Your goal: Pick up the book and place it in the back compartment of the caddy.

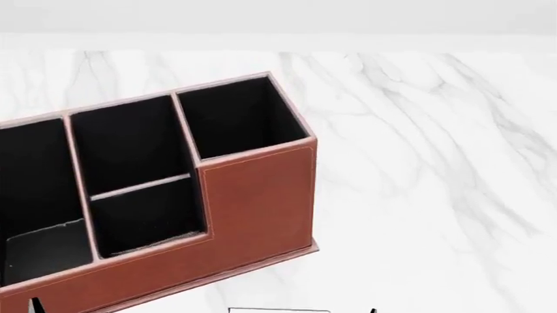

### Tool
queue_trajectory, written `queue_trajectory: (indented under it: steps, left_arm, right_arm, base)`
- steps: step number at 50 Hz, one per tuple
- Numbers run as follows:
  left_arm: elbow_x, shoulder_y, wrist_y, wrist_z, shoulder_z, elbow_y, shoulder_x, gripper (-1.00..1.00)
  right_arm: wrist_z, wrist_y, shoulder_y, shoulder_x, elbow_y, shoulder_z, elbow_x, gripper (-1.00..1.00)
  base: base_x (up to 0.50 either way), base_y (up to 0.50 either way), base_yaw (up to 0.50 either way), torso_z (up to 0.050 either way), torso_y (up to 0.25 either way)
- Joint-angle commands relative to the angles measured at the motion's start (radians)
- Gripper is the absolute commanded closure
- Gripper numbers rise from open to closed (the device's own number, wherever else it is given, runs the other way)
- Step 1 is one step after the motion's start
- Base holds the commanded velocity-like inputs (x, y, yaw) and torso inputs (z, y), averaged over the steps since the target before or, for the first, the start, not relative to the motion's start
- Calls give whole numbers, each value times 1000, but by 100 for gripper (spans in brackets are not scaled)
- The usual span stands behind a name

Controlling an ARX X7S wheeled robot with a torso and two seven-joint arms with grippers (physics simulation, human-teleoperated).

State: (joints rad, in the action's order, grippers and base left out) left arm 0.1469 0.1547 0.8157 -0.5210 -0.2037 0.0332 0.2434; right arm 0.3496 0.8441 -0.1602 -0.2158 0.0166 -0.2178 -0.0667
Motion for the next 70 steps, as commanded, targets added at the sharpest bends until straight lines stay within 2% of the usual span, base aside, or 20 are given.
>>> queue_trajectory:
  steps: [1,20,53,70]
  left_arm:
    - [2,0,0,-7,-4,1,4,-100]
    - [5,-1,-3,-19,-11,1,10,-100]
    - [3,-7,0,-37,-24,-7,23,-100]
    - [3,-9,-6,-44,-30,-3,28,-100]
  right_arm:
    - [6,0,3,-3,-3,-3,0,-100]
    - [34,15,2,8,-13,11,49,-100]
    - [50,15,6,-3,-15,-3,45,-100]
    - [37,31,11,-22,-20,-32,-2,-100]
  base:
    - [184,0,0,0,0]
    - [55,13,0,0,0]
    - [0,185,0,0,0]
    - [0,2,0,0,0]
